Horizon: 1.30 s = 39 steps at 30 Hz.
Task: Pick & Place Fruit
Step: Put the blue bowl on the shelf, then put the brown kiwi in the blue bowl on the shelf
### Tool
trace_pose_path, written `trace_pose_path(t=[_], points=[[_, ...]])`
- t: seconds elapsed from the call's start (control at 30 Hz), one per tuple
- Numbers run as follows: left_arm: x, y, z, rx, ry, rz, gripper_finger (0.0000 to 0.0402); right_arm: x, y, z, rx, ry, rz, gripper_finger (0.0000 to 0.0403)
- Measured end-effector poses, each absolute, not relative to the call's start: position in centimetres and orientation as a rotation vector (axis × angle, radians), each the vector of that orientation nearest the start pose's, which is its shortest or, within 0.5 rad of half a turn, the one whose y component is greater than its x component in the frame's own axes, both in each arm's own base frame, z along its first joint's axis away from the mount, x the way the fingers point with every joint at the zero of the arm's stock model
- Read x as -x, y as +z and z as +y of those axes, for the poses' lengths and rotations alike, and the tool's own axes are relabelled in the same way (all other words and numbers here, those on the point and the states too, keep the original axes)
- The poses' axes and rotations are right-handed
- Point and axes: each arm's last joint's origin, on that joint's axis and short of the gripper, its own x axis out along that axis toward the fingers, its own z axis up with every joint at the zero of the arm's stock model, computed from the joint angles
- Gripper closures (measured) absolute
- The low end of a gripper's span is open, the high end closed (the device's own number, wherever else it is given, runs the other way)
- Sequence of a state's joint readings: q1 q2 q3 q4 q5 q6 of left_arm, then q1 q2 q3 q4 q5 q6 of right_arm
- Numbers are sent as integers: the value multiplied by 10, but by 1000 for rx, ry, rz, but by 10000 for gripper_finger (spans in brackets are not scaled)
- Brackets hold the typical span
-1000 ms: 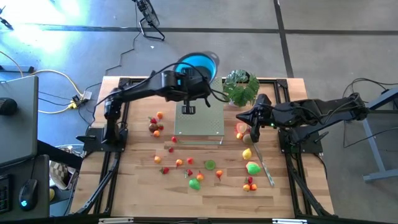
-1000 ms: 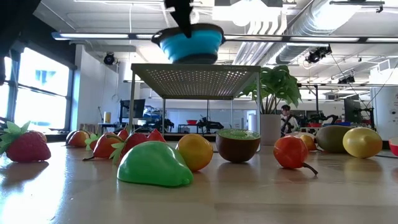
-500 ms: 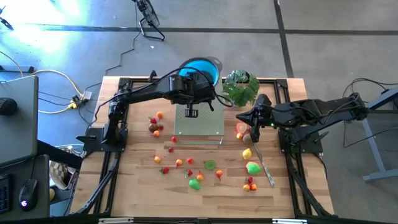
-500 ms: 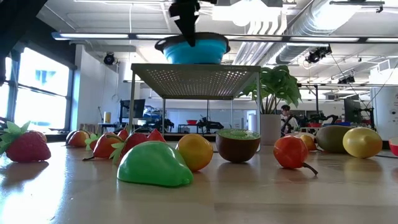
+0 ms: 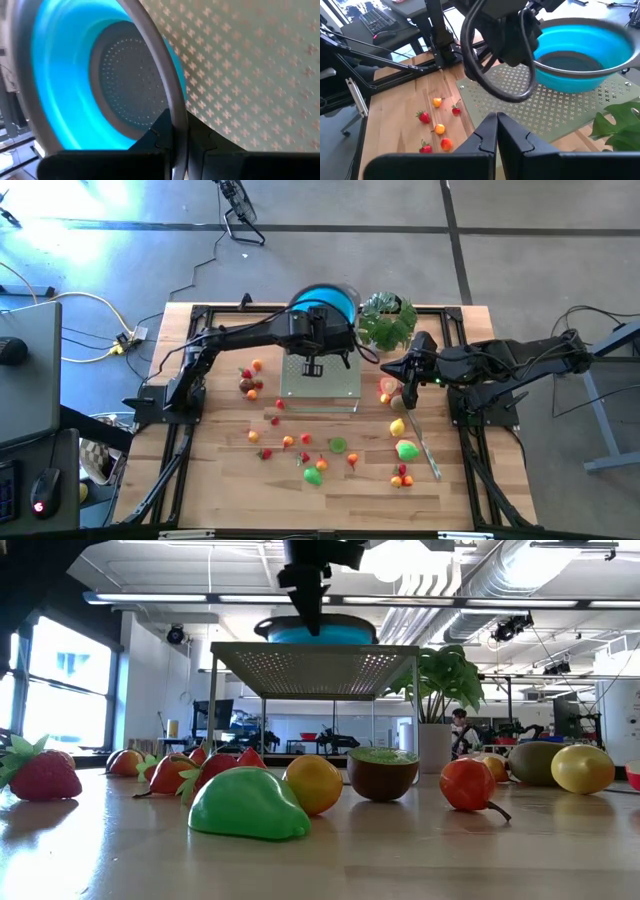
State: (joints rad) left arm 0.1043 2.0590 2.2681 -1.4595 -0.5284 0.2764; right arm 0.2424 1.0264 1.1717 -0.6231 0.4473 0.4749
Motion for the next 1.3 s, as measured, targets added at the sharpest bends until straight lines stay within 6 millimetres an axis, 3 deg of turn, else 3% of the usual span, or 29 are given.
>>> trace_pose_path(t=[0.6, 0.97, 1.3], points=[[-396, 357, 54, -396, 348, 1300, 383, -197, 381, 36, -306, -303, 392, 399], [-396, 357, 54, -383, 348, 1298, 327, -197, 381, 36, -306, -302, 393, 400], [-396, 357, 54, -372, 341, 1298, 225, -197, 381, 36, -306, -300, 394, 399]])
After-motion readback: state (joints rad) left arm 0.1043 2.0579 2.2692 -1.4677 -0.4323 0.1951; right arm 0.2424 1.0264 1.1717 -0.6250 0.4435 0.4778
